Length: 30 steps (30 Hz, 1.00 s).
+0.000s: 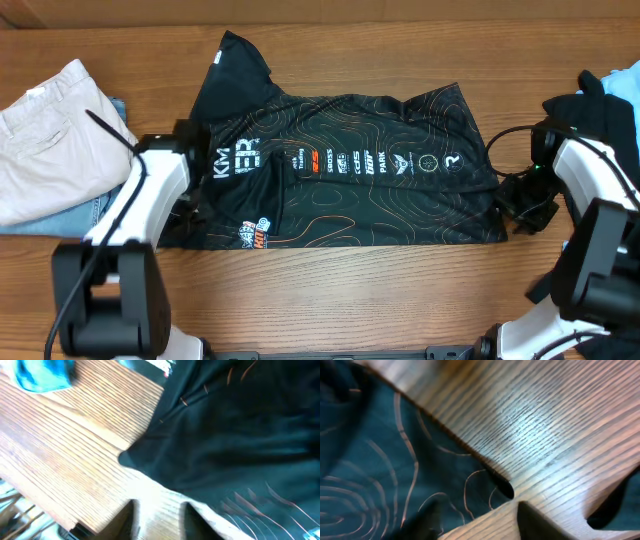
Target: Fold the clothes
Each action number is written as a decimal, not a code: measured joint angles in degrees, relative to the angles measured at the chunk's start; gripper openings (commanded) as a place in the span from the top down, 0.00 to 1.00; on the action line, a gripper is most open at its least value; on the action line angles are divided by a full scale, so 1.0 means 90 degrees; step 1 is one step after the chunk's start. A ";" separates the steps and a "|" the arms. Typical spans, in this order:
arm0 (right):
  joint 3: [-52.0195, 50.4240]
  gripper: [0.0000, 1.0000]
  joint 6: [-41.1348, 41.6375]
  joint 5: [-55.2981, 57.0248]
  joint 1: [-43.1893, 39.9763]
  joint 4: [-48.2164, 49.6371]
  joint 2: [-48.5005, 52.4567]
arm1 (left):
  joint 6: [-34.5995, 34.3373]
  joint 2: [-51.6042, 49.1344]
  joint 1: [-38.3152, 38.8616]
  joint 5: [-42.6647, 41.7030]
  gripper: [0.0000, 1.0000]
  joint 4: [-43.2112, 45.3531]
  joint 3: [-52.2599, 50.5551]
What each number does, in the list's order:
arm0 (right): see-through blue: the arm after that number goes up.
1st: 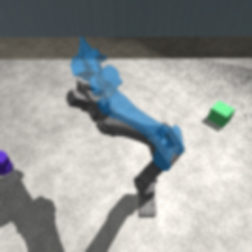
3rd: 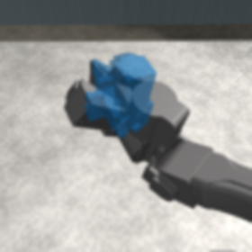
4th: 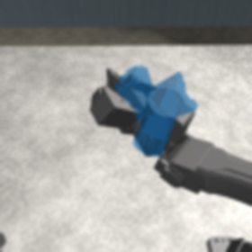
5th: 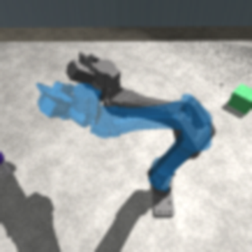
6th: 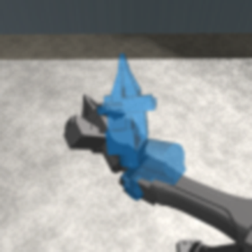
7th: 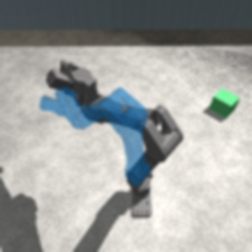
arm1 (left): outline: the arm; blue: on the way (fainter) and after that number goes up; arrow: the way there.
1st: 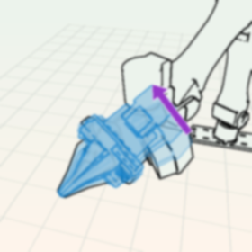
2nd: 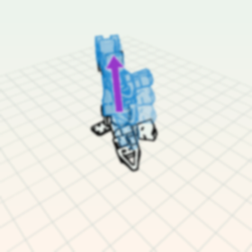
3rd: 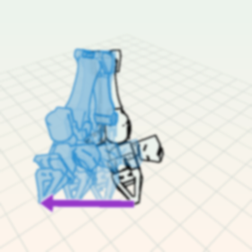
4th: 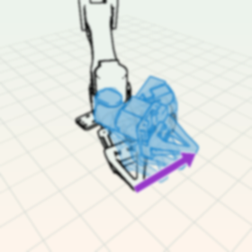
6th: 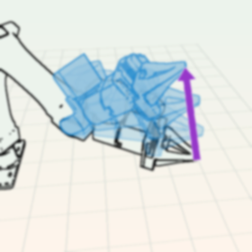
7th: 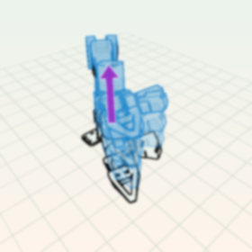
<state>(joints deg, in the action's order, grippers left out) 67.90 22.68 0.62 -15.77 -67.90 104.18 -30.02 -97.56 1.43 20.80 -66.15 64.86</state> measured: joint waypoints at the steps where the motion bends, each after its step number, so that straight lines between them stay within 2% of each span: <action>1: 0.0000 0.43 0.0000 0.0002 0.0000 0.0022 -0.0083 | 0.0000 0.0168 0.0000 0.0010 0.44 0.0017 0.0000; 3: -0.0002 0.43 0.0000 0.0010 0.0000 0.0104 -0.0299 | -0.0010 0.0464 0.0000 0.0015 0.40 0.0046 0.0000; 9: -0.0005 0.48 -0.0024 -0.0051 0.0000 0.0425 -0.0976 | 0.0015 0.0913 0.0002 -0.0002 0.41 0.0165 0.0000; 13: -0.0005 0.48 -0.0172 -0.0347 0.0000 0.0763 -0.1324 | 0.0233 0.0959 0.0002 -0.0260 0.41 0.0639 0.0000; 16: -0.0005 0.43 -0.0410 -0.0811 0.0046 0.1120 -0.1605 | 0.0748 0.0962 0.0002 -0.0765 0.30 0.1180 0.0007; 19: -0.0005 0.35 -0.0563 -0.1107 0.0238 0.1375 -0.1722 | 0.1377 0.0962 0.0000 -0.1435 0.30 0.1802 0.0151; 24: -0.0005 0.23 -0.0690 -0.1409 0.0937 0.1683 -0.1734 | 0.1984 0.0794 -0.0041 -0.2278 0.29 0.2038 0.1192; 30: -0.0005 0.23 -0.0695 -0.1547 0.1433 0.1751 -0.1734 | 0.2681 -0.0279 -0.0092 -0.2645 0.25 0.2072 0.2761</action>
<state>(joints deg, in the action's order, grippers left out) 67.85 16.43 -13.30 -2.87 -52.14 88.58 -5.89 -100.07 0.60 -3.01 -47.51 89.71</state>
